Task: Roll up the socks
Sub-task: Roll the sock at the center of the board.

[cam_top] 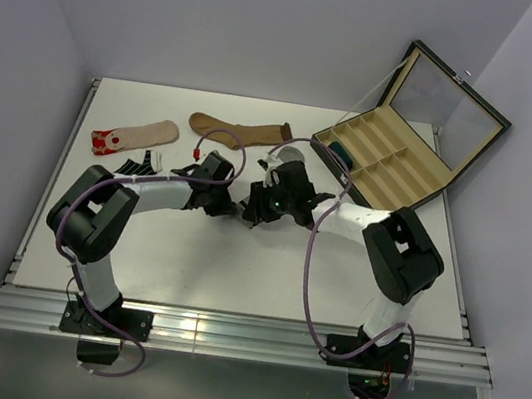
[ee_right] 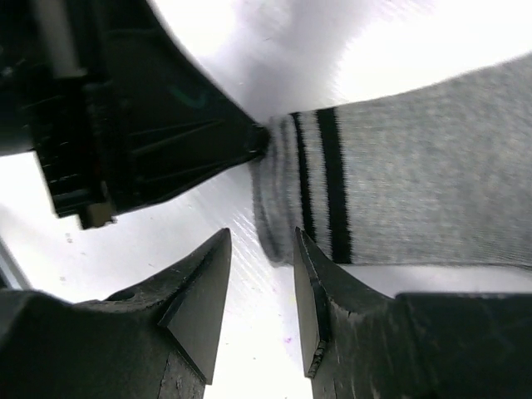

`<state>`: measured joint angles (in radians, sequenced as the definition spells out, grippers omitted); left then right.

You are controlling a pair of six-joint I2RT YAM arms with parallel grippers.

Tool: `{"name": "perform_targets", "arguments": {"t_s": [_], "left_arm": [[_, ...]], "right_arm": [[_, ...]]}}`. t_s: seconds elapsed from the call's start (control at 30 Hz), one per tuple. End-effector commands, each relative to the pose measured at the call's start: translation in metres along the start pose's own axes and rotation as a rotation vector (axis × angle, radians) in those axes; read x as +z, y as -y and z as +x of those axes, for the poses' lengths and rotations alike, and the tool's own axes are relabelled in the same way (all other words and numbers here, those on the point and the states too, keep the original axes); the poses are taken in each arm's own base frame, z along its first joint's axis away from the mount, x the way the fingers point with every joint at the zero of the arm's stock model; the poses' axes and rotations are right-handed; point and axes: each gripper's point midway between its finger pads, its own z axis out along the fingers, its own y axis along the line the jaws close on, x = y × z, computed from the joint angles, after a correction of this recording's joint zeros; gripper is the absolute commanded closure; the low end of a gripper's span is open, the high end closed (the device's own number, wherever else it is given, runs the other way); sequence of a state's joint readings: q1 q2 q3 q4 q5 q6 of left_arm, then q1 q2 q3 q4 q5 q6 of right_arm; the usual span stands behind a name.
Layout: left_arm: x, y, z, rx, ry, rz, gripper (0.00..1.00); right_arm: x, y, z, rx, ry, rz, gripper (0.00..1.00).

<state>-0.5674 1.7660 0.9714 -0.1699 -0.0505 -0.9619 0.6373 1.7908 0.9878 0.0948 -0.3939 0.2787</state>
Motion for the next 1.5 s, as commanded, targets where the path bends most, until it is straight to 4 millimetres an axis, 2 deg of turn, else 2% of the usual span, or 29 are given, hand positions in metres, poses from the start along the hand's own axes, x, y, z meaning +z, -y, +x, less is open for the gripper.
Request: {"name": "perform_targets", "arguments": {"t_s": [0.0, 0.17, 0.27, 0.4, 0.43, 0.5, 0.53, 0.6, 0.73, 0.77, 0.83, 0.9, 1.07, 1.47], "left_arm": [[0.008, -0.041, 0.025, 0.055, -0.079, -0.155, 0.81], [0.008, -0.038, 0.025, 0.059, -0.079, -0.151, 0.81], [0.008, -0.037, 0.026, 0.059, -0.080, -0.150, 0.81], [0.005, -0.032, 0.022, 0.059, -0.067, -0.137, 0.81], [0.004, -0.033, 0.022, 0.058, -0.066, -0.137, 0.80], [0.000, -0.030, 0.019, 0.052, -0.056, -0.123, 0.78], [-0.001, -0.029, 0.019, 0.050, -0.051, -0.118, 0.76], [-0.008, -0.025, 0.015, 0.039, -0.034, -0.102, 0.72], [-0.021, -0.025, 0.012, -0.011, 0.008, -0.073, 0.51], [-0.029, -0.020, 0.007, -0.028, 0.035, -0.046, 0.48], [-0.031, -0.024, 0.008, -0.078, 0.064, -0.028, 0.41], [-0.037, -0.019, 0.004, -0.121, 0.092, 0.018, 0.40], [-0.037, -0.016, 0.004, -0.144, 0.111, 0.068, 0.43], [-0.011, -0.001, -0.001, -0.143, 0.102, 0.092, 0.53]], "right_arm": [[-0.005, -0.003, -0.015, -0.132, 0.042, 0.078, 0.56], [0.006, -0.004, -0.008, -0.157, 0.010, 0.080, 0.56], [0.013, 0.003, 0.000, -0.155, -0.010, 0.112, 0.57], [0.017, 0.016, 0.009, -0.133, -0.045, 0.164, 0.73], [0.017, 0.018, 0.012, -0.126, -0.054, 0.174, 0.82], [0.017, 0.025, 0.020, -0.105, -0.085, 0.187, 0.91], [0.017, 0.027, 0.025, -0.086, -0.100, 0.190, 1.00], [0.017, 0.030, 0.030, -0.044, -0.126, 0.168, 1.00], [0.015, 0.030, 0.041, 0.094, -0.208, 0.099, 1.00], [0.016, 0.027, 0.047, 0.132, -0.234, 0.057, 1.00], [0.015, 0.028, 0.048, 0.221, -0.249, 0.013, 1.00], [0.015, 0.021, 0.055, 0.292, -0.282, -0.068, 1.00], [0.015, 0.030, 0.054, 0.471, -0.259, -0.164, 1.00], [0.021, 0.041, 0.065, 0.545, -0.295, -0.157, 1.00]]}}
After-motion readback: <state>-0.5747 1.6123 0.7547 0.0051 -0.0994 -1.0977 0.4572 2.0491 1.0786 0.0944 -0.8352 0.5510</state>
